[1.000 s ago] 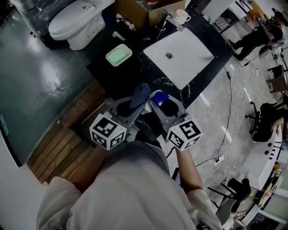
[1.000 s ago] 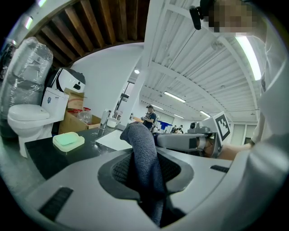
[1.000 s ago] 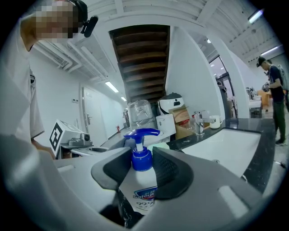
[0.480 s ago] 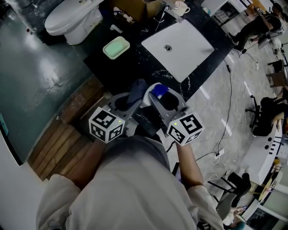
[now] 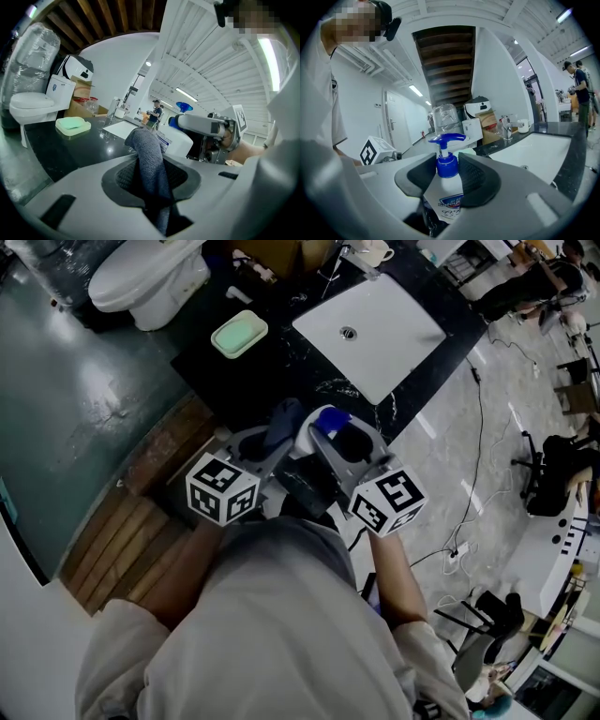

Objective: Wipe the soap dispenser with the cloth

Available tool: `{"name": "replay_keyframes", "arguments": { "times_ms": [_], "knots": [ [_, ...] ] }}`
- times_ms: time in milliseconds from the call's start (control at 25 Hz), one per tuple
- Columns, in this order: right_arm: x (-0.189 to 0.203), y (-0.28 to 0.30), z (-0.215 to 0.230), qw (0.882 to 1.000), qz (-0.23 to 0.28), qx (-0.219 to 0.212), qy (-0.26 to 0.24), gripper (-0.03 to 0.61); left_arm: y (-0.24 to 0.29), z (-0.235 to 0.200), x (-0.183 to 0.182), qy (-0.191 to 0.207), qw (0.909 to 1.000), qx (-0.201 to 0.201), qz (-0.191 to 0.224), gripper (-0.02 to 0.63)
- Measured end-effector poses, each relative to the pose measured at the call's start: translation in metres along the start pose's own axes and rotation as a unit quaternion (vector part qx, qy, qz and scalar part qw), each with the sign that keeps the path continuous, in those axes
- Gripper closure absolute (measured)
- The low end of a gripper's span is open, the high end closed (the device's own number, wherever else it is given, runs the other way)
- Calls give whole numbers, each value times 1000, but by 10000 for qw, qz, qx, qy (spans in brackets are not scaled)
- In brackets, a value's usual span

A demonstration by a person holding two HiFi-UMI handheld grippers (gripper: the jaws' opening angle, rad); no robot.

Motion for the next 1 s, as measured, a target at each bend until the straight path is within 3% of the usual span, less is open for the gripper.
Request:
{"name": "replay_keyframes", "arguments": {
  "times_ms": [1000],
  "knots": [
    [4,3,-2,9994,-269,-86,-215,442,25,-17,36,-161,9989,17,-438,523]
  ]
}}
Point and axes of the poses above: the fingertips, and each gripper's own axes: y forward along the fingers, z to its right, x out of its underside, the point moved 1 cm from there along -y, backward along the fingers, and after that the axes turned 13 degrees about y, right-handed, at the moved point
